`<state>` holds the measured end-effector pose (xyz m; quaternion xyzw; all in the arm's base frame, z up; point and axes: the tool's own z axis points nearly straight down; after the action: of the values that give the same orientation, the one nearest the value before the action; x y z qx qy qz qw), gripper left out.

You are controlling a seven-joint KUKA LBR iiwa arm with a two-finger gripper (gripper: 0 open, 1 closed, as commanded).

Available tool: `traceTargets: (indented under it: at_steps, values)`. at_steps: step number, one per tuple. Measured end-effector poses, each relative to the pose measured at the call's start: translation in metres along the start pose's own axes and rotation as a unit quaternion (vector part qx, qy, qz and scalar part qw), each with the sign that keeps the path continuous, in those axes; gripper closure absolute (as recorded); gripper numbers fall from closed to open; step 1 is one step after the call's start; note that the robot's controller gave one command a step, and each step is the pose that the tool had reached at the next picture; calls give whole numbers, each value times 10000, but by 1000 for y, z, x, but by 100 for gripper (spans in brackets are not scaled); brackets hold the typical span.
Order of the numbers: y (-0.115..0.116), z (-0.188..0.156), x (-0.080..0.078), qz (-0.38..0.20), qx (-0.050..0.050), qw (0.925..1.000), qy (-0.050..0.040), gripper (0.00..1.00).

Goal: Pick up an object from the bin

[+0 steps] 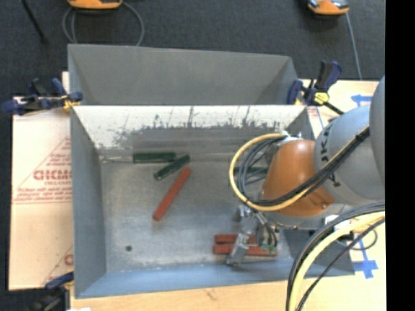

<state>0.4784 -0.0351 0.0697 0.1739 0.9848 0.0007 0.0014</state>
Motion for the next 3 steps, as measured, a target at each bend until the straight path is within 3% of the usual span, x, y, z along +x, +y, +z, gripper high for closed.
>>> traceTargets:
  at_steps: [1, 2, 3]
  values:
    - [0, 0, -1, -6, 1, 10000, -3, 0]
    - [0, 0, -1, -6, 1, 10000, -2, 100]
    - [0, -31, -2, -14, -1, 10000, -9, 100]
